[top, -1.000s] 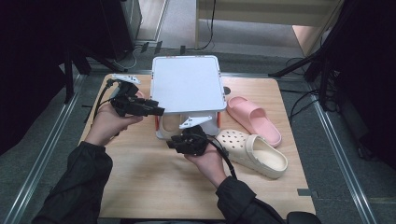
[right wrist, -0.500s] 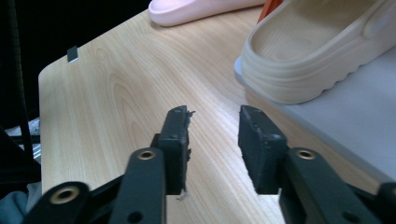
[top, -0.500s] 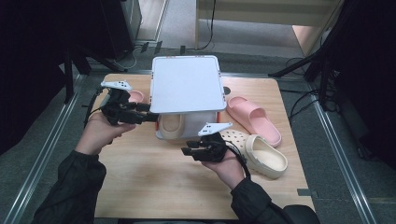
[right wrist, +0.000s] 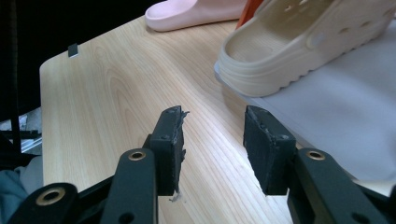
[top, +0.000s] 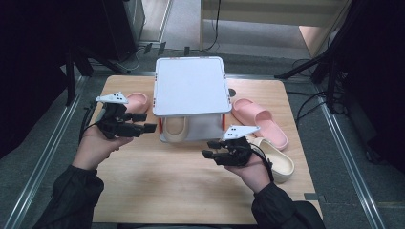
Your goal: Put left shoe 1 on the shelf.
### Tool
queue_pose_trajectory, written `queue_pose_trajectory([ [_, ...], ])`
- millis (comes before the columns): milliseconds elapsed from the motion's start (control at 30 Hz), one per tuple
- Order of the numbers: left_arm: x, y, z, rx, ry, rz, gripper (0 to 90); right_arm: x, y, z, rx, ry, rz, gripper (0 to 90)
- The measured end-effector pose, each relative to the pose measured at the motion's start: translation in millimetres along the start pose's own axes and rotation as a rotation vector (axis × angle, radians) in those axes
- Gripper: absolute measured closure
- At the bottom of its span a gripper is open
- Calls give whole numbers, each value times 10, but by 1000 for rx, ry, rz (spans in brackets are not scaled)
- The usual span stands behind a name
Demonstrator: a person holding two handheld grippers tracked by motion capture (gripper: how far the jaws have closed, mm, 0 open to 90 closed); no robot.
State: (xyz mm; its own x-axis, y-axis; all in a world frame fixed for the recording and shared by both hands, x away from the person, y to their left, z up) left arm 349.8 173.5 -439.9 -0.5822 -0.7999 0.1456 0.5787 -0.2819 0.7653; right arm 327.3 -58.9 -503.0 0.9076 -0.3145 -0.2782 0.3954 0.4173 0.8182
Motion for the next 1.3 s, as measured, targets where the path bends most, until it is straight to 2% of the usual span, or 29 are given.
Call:
queue_pose_trajectory([
  [100,-2,-91,-17,-2,16,8,363,36,-30,84,-7,-3,-6,586],
  [300,-5,-277,-89,0,43,10,363,117,-60,331,13,-18,-28,578],
  [400,-22,-351,-135,17,101,-13,365,173,-102,456,21,-25,-42,580],
  [433,-14,-370,-148,28,106,-18,365,208,-121,509,26,-29,-52,580],
  [500,25,-420,-184,24,87,-17,365,248,-143,583,40,-35,-71,583],
  [667,98,-566,-303,-8,67,-31,365,322,-205,724,49,-55,-80,584],
  [800,171,-632,-362,0,19,-15,366,378,-260,859,68,-88,-93,579],
  [900,226,-676,-426,-17,6,-37,367,419,-313,967,77,-127,-98,580],
  [1033,276,-679,-514,-37,-11,-55,367,470,-412,1111,86,-174,-116,579],
  [1133,307,-653,-564,-43,-29,-67,367,484,-478,1200,95,-187,-140,569],
  [1300,319,-605,-635,-47,-32,-72,367,490,-614,1317,102,-215,-171,556],
])
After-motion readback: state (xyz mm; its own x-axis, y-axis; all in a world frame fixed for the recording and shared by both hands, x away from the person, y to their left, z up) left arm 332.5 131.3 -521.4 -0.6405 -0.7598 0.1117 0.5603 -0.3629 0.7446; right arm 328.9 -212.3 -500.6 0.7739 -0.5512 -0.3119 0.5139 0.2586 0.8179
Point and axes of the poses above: each handheld gripper's, and its own axes: z roughly backward along the jaws, y roughly out of its top, x roughly to its right, the point moved 9 cm from there along -z, roughly forward along the jaws, and after that the axes turned 10 degrees about y, right-handed, at the moved point
